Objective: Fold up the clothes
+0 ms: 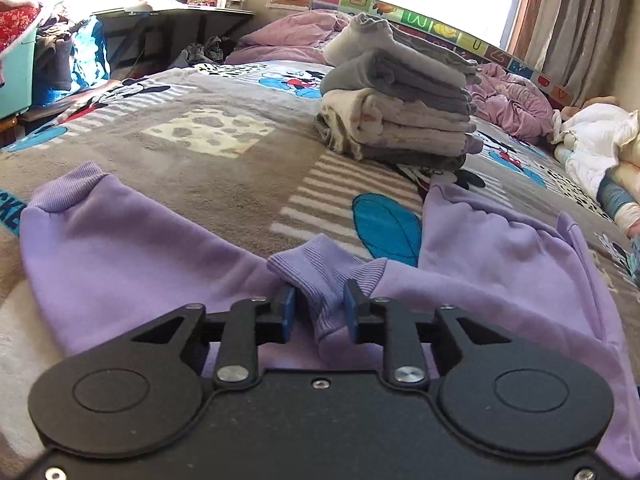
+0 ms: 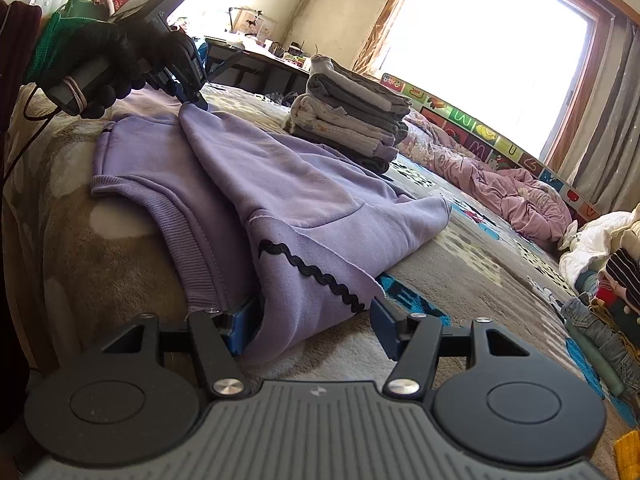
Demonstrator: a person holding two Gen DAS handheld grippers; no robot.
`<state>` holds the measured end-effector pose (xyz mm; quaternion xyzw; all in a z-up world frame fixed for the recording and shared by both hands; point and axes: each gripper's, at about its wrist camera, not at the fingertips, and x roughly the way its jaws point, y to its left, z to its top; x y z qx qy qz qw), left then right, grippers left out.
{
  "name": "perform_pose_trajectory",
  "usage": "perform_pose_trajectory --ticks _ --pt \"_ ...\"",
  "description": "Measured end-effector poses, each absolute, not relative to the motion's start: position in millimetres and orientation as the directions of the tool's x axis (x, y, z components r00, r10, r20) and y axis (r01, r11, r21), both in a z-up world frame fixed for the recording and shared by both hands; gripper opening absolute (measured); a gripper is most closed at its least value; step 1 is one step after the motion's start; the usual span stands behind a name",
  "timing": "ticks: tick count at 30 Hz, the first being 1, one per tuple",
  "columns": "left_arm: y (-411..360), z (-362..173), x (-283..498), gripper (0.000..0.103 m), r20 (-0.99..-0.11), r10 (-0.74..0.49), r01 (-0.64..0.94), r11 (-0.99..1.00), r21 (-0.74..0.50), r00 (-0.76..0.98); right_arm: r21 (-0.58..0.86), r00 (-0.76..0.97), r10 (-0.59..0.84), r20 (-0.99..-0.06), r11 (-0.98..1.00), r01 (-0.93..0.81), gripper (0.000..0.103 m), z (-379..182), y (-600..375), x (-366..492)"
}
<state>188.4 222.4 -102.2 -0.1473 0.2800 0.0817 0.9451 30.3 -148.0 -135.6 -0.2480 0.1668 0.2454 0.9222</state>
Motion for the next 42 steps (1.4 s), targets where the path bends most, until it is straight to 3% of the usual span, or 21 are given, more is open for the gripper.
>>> perform_pose_trajectory --ticks 4,8,14,19,26,30,35,42 --pt "225.2 -88.5 179.3 0.044 -0.497 0.118 -0.268 0.933 -0.241 0.86 -0.389 0.82 0.411 -0.398 0.734 -0.557 0.061 -126.8 -149.2 17.8" --pt "206.6 -75.2 176.4 0.043 -0.454 0.136 -0.233 0.959 -0.164 0.881 -0.388 0.818 0.44 -0.371 0.727 -0.567 0.062 -120.0 -146.4 16.3" --pt "162.7 -68.2 174.6 0.042 -0.42 -0.121 0.057 0.985 -0.163 0.899 -0.288 0.808 0.372 -0.456 0.798 -0.53 0.057 -126.0 -157.8 36.5" --pt "121.0 -81.5 184.0 0.042 -0.468 -0.227 0.194 0.974 -0.118 0.854 -0.059 0.759 0.41 -0.506 0.861 -0.505 0.049 -130.3 -177.1 41.9" --pt "74.0 -85.2 178.7 0.043 -0.478 -0.404 0.422 0.903 -0.074 0.78 -0.065 0.762 0.406 -0.504 0.862 -0.502 0.049 -129.1 -176.7 36.2" --pt "58.5 -90.8 180.2 0.043 -0.5 -0.424 0.453 0.889 -0.07 0.755 0.039 0.739 0.414 -0.531 0.883 -0.467 0.049 -130.4 -186.9 41.8" --pt "51.8 -93.0 185.7 0.043 -0.51 -0.428 0.457 0.886 -0.075 0.747 -0.087 0.769 0.405 -0.495 0.857 -0.507 0.051 -125.1 -172.8 26.4" --pt "45.3 -93.0 194.8 0.043 -0.509 -0.444 0.455 0.884 -0.111 0.738 -0.294 0.804 0.464 -0.373 0.763 -0.576 0.059 -113.7 -148.9 10.1"
